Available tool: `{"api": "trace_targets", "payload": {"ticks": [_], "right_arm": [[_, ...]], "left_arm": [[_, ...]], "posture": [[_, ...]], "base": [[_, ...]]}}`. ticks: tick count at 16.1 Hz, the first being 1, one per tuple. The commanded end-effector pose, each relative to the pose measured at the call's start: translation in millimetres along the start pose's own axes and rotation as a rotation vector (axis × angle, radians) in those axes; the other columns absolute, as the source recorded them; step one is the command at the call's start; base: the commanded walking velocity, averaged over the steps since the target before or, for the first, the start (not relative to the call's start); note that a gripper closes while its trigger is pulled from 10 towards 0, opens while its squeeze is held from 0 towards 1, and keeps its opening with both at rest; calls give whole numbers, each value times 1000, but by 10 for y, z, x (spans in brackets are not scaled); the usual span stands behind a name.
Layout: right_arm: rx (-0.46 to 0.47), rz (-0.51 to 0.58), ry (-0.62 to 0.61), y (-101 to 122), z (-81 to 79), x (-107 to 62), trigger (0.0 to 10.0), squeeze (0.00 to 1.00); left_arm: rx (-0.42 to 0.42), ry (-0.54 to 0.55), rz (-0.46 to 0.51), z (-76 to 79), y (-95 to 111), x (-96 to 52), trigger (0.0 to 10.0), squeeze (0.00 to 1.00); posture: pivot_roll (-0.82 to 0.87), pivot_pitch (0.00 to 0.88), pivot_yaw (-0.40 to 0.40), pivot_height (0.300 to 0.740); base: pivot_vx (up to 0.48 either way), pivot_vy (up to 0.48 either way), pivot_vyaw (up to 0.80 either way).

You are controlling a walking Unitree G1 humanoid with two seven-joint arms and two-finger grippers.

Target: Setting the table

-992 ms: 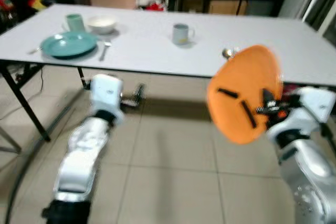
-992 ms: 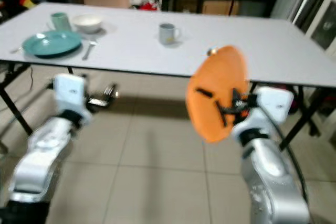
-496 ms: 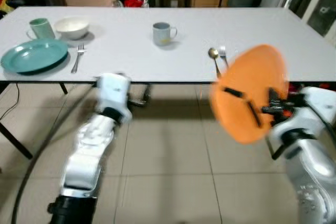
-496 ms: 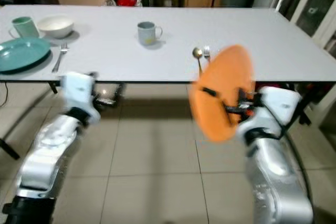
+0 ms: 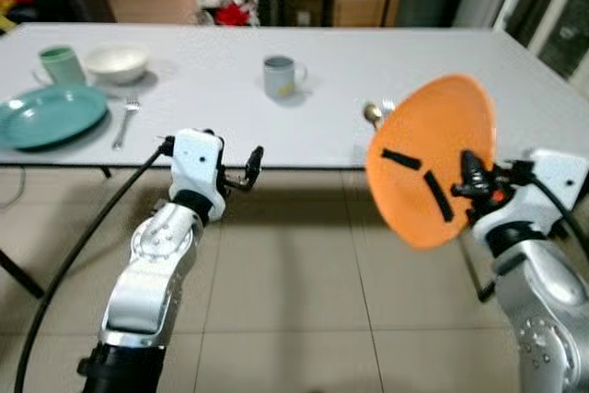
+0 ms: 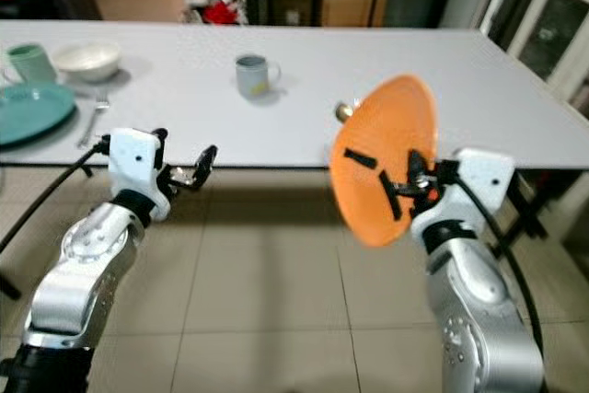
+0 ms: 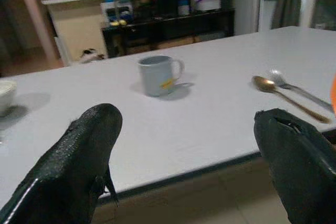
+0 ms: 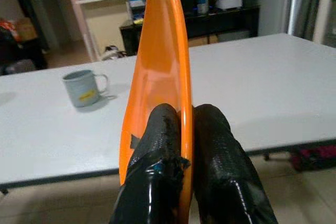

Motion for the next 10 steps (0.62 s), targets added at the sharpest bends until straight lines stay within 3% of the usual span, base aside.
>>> {"api": "trace_targets", "payload": {"ticks": [1, 10], "right_arm": [[18, 46, 52, 92, -127, 8, 10000, 0], [32, 59, 48, 121, -122, 18, 10000, 0]], "left_arm": [[12, 20, 12, -76, 43, -10, 10000, 0], [8, 14, 17, -68, 53, 13, 10000, 0]], "posture": [[-17, 0, -3, 740], [-22, 0, 2, 740]], "base": [[352, 0, 0], [351, 0, 0]]}}
Point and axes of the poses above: a point about 5 cm out from each wrist's last joint towards the gripper, its own x axis pointing out of the wrist towards the gripper, its own y axis along the axis of the wrist's last joint, z = x × y, the point moved 4 cm from there along x, pointing out of the wrist towards the gripper, and after that the axes turned 2 degrees about -x, right-handed, at the moved point
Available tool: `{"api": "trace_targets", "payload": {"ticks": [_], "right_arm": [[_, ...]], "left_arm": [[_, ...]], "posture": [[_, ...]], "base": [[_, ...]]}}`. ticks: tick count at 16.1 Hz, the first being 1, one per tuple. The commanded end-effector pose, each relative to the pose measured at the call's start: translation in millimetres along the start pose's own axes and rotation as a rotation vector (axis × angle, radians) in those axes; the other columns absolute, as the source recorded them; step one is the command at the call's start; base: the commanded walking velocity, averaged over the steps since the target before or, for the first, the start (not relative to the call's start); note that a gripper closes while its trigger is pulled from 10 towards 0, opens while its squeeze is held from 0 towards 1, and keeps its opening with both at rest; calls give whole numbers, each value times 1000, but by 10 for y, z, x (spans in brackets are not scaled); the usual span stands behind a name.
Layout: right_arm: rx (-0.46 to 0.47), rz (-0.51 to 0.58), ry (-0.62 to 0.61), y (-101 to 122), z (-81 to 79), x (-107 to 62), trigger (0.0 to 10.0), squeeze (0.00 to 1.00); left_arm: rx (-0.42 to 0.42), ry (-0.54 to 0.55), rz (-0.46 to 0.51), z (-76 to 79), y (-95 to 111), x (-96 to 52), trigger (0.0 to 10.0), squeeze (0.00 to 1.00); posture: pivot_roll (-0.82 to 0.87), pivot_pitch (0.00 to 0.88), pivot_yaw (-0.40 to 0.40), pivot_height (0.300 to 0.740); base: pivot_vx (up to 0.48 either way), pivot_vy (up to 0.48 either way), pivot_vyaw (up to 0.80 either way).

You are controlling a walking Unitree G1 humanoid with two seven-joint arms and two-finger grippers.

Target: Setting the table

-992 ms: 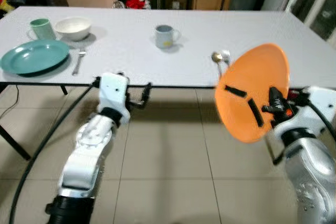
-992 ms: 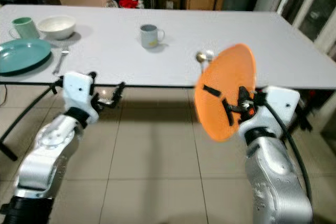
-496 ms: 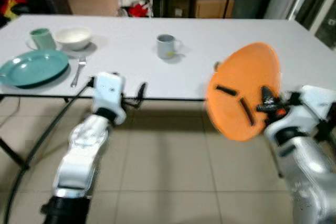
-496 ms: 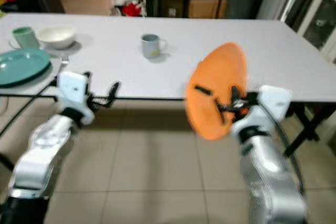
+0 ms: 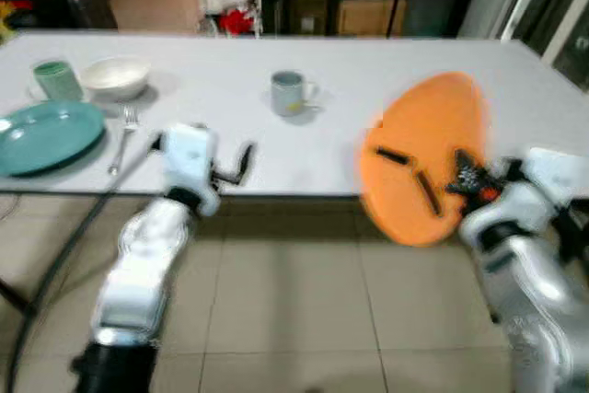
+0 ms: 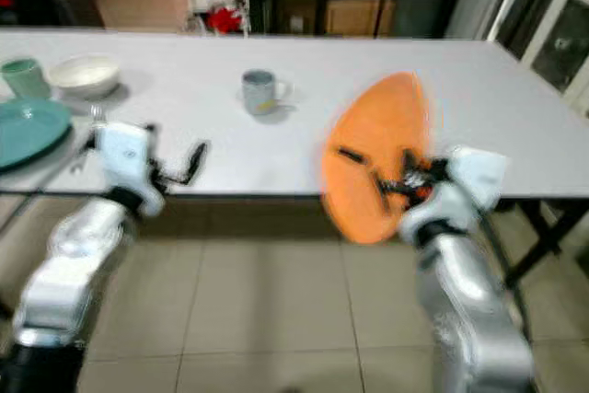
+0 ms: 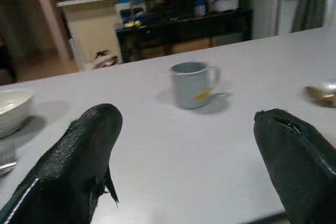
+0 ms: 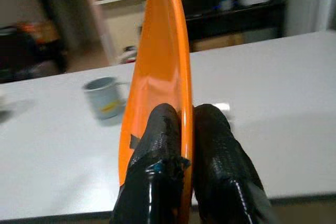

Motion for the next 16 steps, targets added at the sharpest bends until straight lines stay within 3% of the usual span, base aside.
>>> {"api": "trace_targets", "payload": {"ticks": [1, 11, 13, 16], "right_arm": [[-6, 53, -21, 122, 56, -25, 10000, 0], [44, 42, -1, 84, 16, -31, 10000, 0], [121, 34, 0, 62, 7, -12, 10000, 0], [357, -29, -8, -50, 11, 109, 10000, 0]], "left_arm": [[-6, -30, 13, 91, 35, 25, 10000, 0], [1, -56, 8, 128, 25, 9, 10000, 0], [-3, -70, 6, 145, 22, 0, 10000, 0], [3, -179, -8, 256, 22, -47, 10000, 0]], "posture": [[-21, 0, 1, 740], [-20, 0, 9, 740], [-15, 0, 10, 740], [-9, 0, 14, 740]], "base": [[352, 0, 0], [349, 0, 0], [146, 0, 0], [0, 0, 0]]}}
Point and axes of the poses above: a point about 5 cm out from each wrist's last joint towards the gripper, its own x axis pointing out of the wrist towards the gripper, its own y axis along the axis of the wrist's last joint, z = x × y, the point moved 4 cm from there along x, pointing out of the wrist towards the gripper, and after that the axes turned 2 degrees about -x, right-handed, at the moved point
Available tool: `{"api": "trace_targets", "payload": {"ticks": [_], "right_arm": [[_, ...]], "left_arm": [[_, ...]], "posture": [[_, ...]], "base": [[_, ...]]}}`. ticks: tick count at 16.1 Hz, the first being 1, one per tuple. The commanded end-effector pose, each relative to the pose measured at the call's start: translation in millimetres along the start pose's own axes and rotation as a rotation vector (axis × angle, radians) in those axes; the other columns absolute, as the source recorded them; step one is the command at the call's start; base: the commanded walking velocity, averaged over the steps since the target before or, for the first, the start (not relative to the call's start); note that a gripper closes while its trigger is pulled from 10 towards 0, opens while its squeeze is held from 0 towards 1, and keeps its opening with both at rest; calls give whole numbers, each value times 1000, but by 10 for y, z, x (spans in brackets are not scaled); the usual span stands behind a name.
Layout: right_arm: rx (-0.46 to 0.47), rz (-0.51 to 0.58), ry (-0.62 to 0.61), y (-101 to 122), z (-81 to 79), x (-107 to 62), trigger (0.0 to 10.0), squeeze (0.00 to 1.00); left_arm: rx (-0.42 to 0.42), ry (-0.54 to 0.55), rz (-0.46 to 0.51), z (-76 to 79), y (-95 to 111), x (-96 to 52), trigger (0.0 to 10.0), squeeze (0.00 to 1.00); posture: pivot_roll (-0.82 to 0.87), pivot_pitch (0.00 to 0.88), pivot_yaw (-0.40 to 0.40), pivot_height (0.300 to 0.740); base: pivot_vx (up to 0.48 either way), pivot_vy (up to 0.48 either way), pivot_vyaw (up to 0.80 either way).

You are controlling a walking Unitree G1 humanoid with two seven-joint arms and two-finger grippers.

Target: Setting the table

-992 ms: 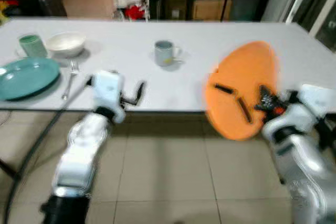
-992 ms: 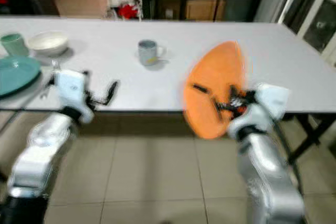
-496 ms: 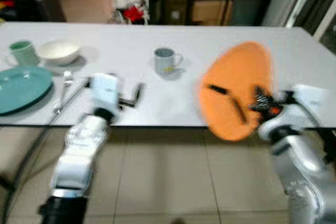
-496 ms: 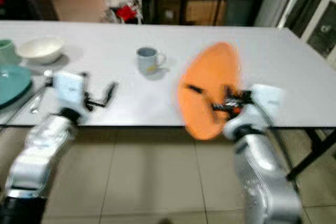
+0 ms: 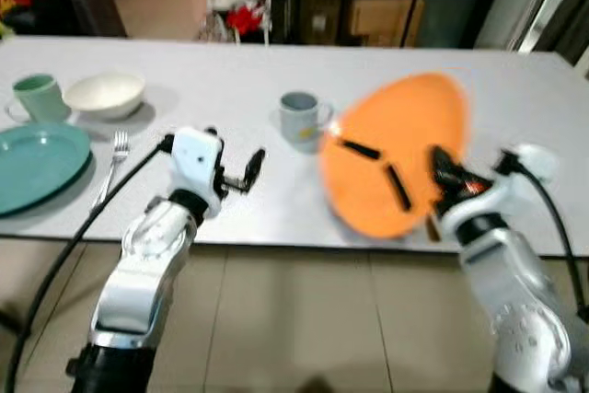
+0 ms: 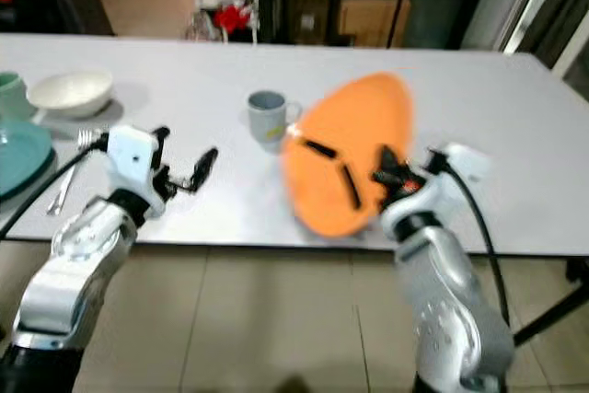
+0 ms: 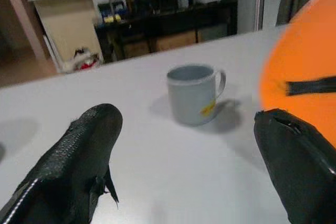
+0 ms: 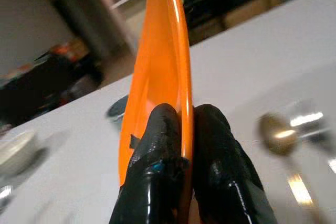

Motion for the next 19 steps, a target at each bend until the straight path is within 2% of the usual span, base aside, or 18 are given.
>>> {"api": "trace_targets", "payload": {"ticks": [1, 5, 6, 7, 8, 10, 15, 19], "right_arm": [[86, 10, -22, 40, 78, 32, 10000, 0], [269, -62, -57, -51, 140, 322, 10000, 0], [359, -119, -84, -147, 185, 416, 10000, 0], [402, -165, -101, -233, 223, 480, 10000, 0], [417, -220, -131, -339, 283, 562, 10000, 0], [436, -254, -151, -405, 315, 664, 10000, 0], [511, -305, -166, -485, 332, 990, 10000, 0], [550, -333, -158, -547, 288, 1161, 10000, 0]], "left_arm": [[1, -79, 5, 115, 33, -17, 10000, 0], [18, -239, -71, 243, -65, -93, 10000, 0], [34, -285, -112, 263, -126, -143, 10000, 0], [34, -305, -125, 277, -146, -166, 10000, 0], [38, -325, -138, 301, -166, -191, 10000, 0], [34, -340, -142, 331, -169, -209, 10000, 0], [33, -362, -155, 374, -167, -247, 10000, 0], [39, -362, -166, 371, -171, -264, 10000, 0]], "posture": [[-9, 0, 14, 740], [-6, 0, 20, 740], [6, 0, 15, 740], [8, 0, 15, 740], [11, 0, 14, 740], [14, 0, 14, 740], [24, 0, 15, 740], [29, 0, 17, 740]], "base": [[0, 0, 0], [0, 0, 0], [0, 0, 0], [0, 0, 0], [0, 0, 0], [0, 0, 0], [0, 0, 0], [0, 0, 0]]}}
Point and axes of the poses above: a point about 5 cm out from each wrist's last joint towards the gripper, its own x axis pointing out of the wrist towards the gripper, its own y axis along the axis of the wrist's last joint, z = x × y, the point moved 4 cm from there along x, pointing out of the wrist towards the gripper, and after that the axes turned 2 degrees about -x, right-handed, at the moved point
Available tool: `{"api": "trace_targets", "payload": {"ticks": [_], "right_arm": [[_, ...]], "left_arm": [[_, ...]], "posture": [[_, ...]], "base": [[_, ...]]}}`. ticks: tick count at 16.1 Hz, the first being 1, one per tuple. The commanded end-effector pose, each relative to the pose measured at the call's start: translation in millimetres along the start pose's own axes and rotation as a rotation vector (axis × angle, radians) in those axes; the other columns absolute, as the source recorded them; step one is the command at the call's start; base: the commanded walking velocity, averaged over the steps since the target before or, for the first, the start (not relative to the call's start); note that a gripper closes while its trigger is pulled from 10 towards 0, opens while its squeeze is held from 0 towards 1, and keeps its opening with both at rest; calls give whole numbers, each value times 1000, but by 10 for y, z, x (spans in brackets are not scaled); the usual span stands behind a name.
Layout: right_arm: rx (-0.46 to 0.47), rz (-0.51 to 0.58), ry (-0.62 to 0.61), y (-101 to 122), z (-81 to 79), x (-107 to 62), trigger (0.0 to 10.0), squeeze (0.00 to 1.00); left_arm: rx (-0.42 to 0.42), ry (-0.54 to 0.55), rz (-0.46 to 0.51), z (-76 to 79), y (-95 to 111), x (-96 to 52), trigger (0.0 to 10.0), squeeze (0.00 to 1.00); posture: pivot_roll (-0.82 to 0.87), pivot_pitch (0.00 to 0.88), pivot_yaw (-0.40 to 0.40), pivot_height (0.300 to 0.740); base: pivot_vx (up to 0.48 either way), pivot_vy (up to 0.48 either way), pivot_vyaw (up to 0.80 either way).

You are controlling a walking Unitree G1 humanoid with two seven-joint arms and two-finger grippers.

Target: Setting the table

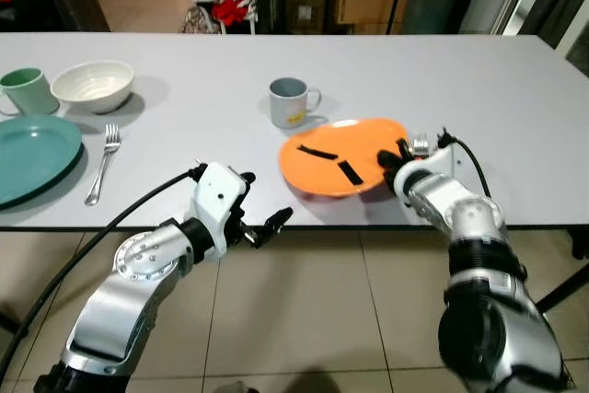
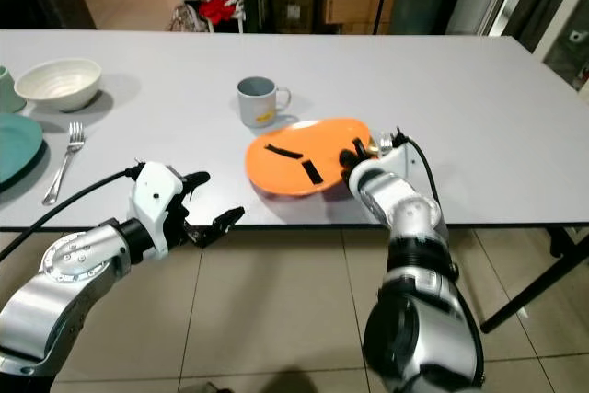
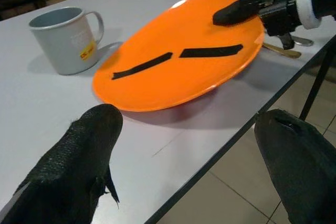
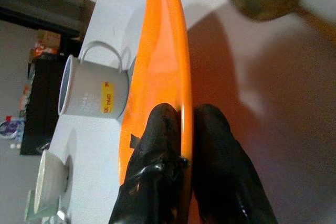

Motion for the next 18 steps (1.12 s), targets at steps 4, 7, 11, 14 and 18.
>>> {"api": "trace_targets", "payload": {"ticks": [4, 7, 11, 14, 18], "right_arm": [[-13, -11, 56, -62, -165, 110, 10000, 1000], [-24, 8, 7, -44, -23, 117, 10000, 1000], [-135, 24, -52, 45, 208, 17, 10000, 1000], [-179, -20, -65, 8, 272, -80, 10000, 1000], [-292, 21, -46, 57, 178, -459, 10000, 1000]], "left_arm": [[18, 4, -6, 16, 18, -28, 10000, 0], [15, 10, -4, 17, 29, -28, 10000, 0], [3, -3, 4, 66, 34, -13, 10000, 0], [1, -13, 5, 72, 41, 15, 10000, 0], [1, -7, 20, 59, 60, 35, 10000, 0]], "posture": [[46, 0, 16, 740], [48, 0, 13, 740], [32, 0, 25, 740], [25, 0, 35, 740], [6, 0, 43, 740]], "base": [[0, 0, 0], [0, 0, 0], [0, 0, 0], [0, 0, 0], [0, 0, 0]]}}
Point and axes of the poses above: a point about 5 cm out from each wrist's last joint towards the gripper, its own x axis pointing out of the wrist towards the gripper, its own y axis along the axis of the wrist's last joint, z = x × y, the point moved 4 cm from there along x, pointing out of the wrist towards the gripper, and after that the axes turned 2 degrees about -x, right-handed, at the moved point
